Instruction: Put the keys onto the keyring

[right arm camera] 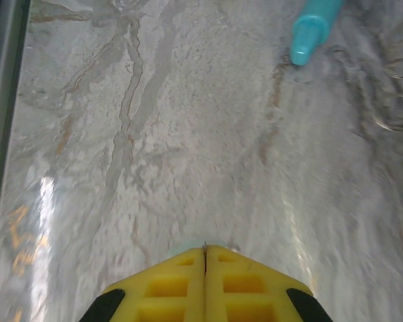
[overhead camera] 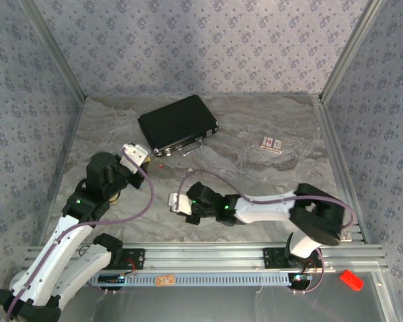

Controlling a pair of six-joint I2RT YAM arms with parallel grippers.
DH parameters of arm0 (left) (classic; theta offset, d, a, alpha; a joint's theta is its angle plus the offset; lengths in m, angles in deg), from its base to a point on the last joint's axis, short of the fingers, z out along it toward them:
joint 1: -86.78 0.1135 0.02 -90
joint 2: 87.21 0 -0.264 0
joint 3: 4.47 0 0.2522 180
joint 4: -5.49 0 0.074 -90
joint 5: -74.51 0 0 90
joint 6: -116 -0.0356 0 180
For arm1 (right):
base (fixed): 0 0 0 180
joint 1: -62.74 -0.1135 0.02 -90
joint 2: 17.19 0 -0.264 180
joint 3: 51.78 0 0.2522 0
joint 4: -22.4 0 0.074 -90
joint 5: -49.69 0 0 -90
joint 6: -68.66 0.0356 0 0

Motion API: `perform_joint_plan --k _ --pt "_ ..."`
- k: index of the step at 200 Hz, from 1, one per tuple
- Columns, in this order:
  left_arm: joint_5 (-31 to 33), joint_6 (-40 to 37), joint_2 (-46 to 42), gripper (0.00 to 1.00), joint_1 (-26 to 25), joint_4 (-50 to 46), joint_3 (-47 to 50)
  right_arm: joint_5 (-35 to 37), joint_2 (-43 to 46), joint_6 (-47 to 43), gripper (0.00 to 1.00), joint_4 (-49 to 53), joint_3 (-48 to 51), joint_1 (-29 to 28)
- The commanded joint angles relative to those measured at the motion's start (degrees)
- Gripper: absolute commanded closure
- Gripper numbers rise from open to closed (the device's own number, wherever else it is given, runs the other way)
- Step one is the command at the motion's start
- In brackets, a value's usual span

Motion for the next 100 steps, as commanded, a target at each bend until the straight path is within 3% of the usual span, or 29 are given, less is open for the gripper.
perform_joint_plan --k 1,52,100 --pt "-5.5 -1.2 0.2 1.00 0.1 2.1 0.3 -0.4 7.2 3.7 1.00 8.0 5.2 1.6" --pt "-16.0 -7.0 6.5 1.00 -4.2 2.8 0.7 -1.1 20.8 12.5 1.00 17.5 10.6 6.0" --pt "-21.1 -14.9 12.0 1.00 -10.5 3.3 1.2 -3.2 20.9 17.9 1.00 27.7 6.6 11.2"
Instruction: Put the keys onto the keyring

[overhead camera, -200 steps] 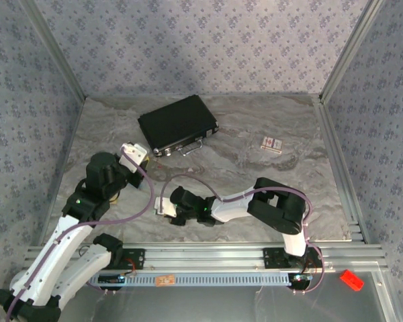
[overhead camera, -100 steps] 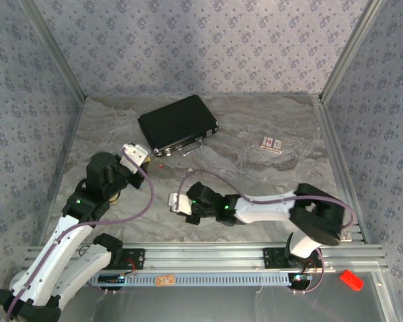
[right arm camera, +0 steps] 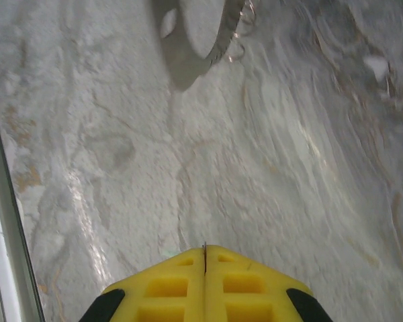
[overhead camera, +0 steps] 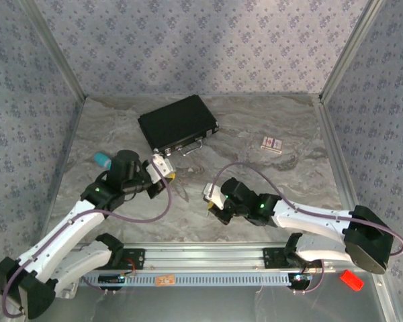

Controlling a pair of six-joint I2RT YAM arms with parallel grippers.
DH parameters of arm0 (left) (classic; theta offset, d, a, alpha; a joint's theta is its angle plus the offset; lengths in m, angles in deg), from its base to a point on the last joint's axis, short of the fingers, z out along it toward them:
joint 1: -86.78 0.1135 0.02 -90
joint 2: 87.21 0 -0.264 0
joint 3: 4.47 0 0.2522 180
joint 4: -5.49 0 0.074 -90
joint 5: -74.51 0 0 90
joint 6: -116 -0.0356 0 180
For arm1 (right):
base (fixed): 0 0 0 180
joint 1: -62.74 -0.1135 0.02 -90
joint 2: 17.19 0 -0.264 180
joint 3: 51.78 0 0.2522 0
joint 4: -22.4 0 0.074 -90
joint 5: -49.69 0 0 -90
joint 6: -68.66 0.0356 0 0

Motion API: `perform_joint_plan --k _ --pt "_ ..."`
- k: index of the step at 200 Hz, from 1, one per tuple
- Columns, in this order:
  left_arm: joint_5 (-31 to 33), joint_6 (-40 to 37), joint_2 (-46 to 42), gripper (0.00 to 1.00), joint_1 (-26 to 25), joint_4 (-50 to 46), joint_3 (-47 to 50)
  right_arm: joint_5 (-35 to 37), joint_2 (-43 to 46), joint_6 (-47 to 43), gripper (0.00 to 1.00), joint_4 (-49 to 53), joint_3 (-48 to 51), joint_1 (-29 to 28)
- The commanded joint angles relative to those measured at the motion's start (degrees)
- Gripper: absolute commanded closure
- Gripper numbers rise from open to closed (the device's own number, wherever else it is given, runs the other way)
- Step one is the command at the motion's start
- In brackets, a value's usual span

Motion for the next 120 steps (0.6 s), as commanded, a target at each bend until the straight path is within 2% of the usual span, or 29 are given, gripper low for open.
perform_joint_plan --k 1,26,69,120 --pt "-6.2 -5.7 1.5 1.00 -1.8 2.8 0.2 -2.1 -0.5 4.6 1.00 7.5 -3.0 2.1" --pt "-9.4 -8.6 2.8 1.00 -2.7 2.3 0.6 -4.0 -2.7 5.9 1.00 8.2 -4.4 4.5" --pt "-9.9 -11.3 2.8 1.00 -3.5 3.1 2.4 -6.0 -6.5 8.2 1.00 10.2 -5.9 8.3" --pt "-10.2 -8.6 3.1 1.00 -3.9 4.9 3.3 -5.9 -10.1 8.9 1.00 9.2 -6.9 10.0"
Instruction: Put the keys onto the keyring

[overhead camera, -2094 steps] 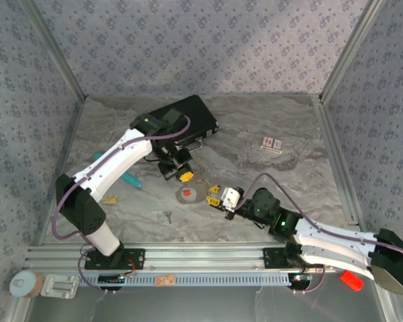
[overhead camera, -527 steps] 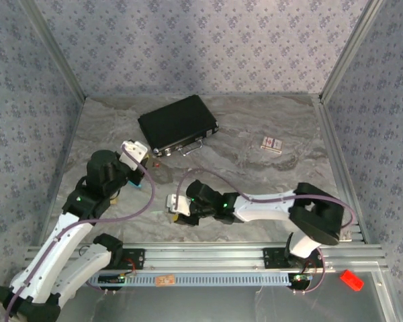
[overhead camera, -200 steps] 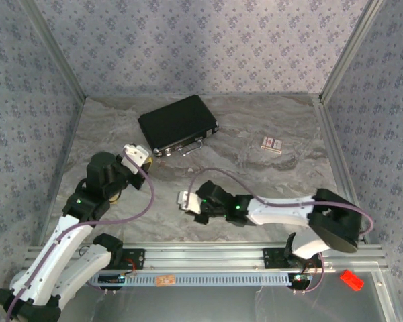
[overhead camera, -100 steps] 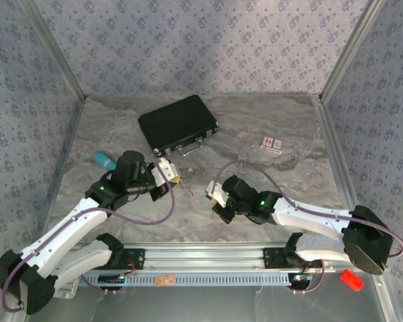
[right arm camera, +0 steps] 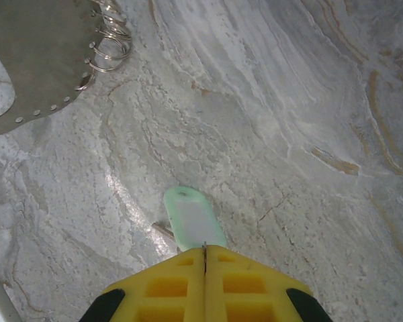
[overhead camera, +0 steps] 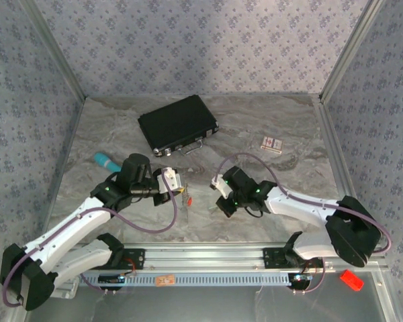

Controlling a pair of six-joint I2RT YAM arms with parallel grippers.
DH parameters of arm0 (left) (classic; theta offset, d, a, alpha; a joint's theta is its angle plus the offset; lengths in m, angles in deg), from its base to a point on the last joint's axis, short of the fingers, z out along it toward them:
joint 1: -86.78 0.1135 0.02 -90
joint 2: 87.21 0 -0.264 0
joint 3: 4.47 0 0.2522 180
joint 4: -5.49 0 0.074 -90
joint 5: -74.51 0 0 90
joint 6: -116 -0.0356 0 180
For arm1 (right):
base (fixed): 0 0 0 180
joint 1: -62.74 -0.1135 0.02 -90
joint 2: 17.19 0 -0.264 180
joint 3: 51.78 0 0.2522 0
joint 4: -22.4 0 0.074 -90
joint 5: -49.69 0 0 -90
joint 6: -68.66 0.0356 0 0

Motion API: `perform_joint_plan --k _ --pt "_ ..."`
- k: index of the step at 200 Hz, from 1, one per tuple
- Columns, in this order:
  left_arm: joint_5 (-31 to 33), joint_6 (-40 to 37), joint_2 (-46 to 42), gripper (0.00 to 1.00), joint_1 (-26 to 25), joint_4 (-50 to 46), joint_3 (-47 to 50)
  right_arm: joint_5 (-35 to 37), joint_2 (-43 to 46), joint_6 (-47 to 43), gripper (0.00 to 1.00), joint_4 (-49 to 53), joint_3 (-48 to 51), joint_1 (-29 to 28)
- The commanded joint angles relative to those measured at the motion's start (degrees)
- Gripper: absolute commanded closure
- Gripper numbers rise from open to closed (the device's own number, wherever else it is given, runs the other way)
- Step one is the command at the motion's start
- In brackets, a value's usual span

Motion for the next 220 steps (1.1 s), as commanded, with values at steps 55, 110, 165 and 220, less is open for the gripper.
perform_joint_plan --k 55,110,165,220 --pt "-3.6 3.8 0.2 1.00 -1.0 5.4 3.0 0.7 -6.4 2.0 1.00 -1.0 -3.2 2.4" --pt "-3.3 4.2 0.1 1.00 -1.1 7.3 4.5 0.6 -9.3 2.4 1.00 -3.0 -3.1 3.5" --pt "-2.6 4.3 -0.6 1.00 -1.1 7.6 5.3 0.9 -11.0 3.7 1.00 -5.4 -3.2 3.6" --pt "-2.5 4.2 -0.5 1.00 -1.1 7.8 5.3 1.9 -12.0 4.1 0.94 -5.3 -3.6 3.7"
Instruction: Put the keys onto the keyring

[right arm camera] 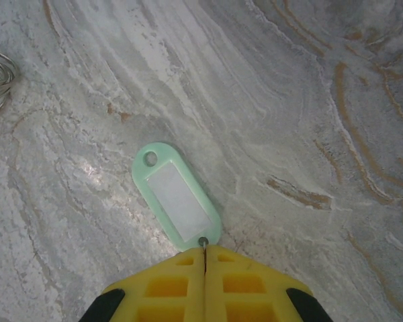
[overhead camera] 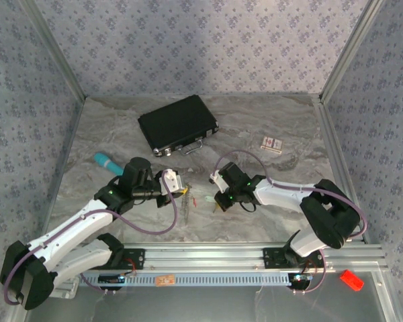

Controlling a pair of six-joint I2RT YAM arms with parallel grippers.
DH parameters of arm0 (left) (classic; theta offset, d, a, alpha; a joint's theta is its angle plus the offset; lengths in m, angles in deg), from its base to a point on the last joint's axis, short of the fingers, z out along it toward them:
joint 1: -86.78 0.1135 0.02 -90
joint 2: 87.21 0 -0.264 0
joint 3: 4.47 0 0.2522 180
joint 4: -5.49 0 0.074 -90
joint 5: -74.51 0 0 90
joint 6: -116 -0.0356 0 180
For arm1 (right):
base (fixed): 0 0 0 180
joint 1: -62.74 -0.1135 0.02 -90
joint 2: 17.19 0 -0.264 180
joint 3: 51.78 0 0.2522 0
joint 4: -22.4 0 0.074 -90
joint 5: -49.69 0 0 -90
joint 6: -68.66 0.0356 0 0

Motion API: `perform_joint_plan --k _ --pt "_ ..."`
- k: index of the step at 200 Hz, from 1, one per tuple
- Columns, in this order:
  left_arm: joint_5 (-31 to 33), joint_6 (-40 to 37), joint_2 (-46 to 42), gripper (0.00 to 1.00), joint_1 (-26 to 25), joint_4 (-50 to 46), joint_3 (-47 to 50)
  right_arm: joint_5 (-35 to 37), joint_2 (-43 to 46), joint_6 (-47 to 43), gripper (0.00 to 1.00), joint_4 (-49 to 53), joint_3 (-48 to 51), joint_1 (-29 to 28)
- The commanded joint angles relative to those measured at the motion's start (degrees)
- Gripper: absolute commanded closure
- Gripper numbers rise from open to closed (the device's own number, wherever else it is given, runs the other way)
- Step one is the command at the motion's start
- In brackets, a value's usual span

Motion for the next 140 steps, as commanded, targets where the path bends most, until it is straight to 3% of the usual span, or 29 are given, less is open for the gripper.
perform_joint_plan --k 1,46,140 --pt "-1.2 0.6 -0.7 1.00 -0.3 -0.2 0.8 1.2 -0.8 1.3 0.93 0.1 -1.3 0.3" --pt "-1.1 0.5 -0.8 1.00 -0.4 -0.2 0.9 0.4 0.9 1.6 0.81 -0.4 0.1 0.3" --pt "-1.1 0.1 -1.0 1.00 -0.4 -0.3 1.0 1.0 2.5 4.1 0.76 -1.1 2.8 0.2"
